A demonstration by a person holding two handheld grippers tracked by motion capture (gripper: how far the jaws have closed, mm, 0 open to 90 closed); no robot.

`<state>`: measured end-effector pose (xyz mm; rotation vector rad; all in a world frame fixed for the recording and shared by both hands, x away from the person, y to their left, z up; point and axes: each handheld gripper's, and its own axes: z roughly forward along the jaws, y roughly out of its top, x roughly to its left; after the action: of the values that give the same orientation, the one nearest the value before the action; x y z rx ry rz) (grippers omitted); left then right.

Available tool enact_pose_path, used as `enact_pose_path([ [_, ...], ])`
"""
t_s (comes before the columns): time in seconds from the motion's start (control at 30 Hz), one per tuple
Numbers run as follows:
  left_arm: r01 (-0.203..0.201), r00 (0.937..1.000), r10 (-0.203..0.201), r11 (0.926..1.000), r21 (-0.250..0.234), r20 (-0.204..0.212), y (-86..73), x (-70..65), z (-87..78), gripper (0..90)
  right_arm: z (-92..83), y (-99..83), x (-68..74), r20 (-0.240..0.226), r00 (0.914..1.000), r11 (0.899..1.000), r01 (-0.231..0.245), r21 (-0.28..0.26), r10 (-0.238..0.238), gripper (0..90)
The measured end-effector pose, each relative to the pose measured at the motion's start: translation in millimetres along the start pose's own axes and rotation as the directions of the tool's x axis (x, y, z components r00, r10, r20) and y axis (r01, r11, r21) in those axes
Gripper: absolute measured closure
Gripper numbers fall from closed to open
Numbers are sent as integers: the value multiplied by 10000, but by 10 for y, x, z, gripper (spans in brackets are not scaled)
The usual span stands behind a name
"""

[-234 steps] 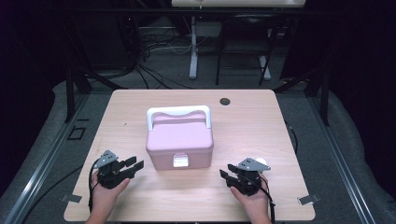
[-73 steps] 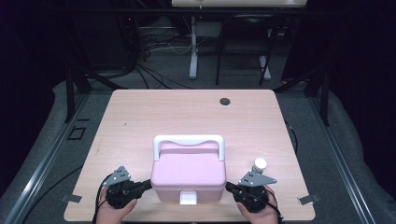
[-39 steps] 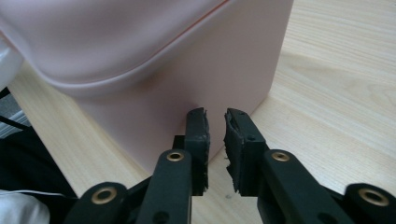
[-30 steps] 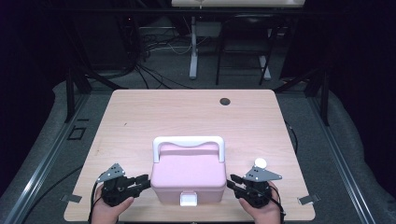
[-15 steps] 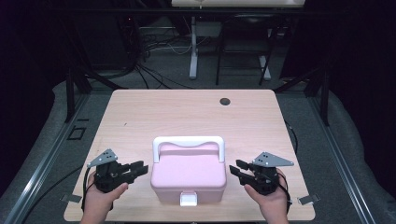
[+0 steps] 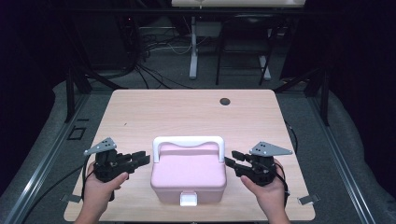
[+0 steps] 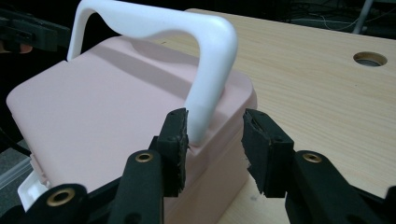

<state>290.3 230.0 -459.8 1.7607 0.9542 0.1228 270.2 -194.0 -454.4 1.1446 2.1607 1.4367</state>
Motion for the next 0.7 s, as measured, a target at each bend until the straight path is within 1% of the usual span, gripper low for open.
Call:
enact_pose_path([
  [0.13,-42,9998,40,10000,86,217,45,-27,63,650,41,62,29,-153,9999,10000,59,20,-58,599],
  [0.17,-120,9997,116,9998,151,205,59,-37,86,650,69,97,39,-209,9997,9998,108,160,-105,597],
  [0.2,-124,9997,121,9998,178,190,65,-45,100,650,82,105,43,-210,9998,9999,65,149,-62,594],
  [0.23,-159,9997,155,9995,282,163,81,-49,133,650,94,117,39,-222,9997,9998,118,183,-114,591],
  [0.4,-106,9998,100,9992,393,163,100,-42,187,637,139,142,37,-253,9997,9996,64,257,-57,582],
  [0.43,-121,9998,112,9987,488,174,108,-41,206,632,155,151,35,-273,9996,9996,36,285,-28,580],
  [0.53,-131,9998,122,9986,518,181,110,-43,225,622,177,156,34,-348,9994,9998,-31,194,37,581],
  [0.63,-170,9998,166,9981,599,81,107,-52,249,620,189,144,30,-368,9993,9998,-63,197,71,582],
  [0.7,-201,9997,194,9980,605,121,94,-63,272,622,205,121,26,-430,9990,9996,-71,273,83,584],
])
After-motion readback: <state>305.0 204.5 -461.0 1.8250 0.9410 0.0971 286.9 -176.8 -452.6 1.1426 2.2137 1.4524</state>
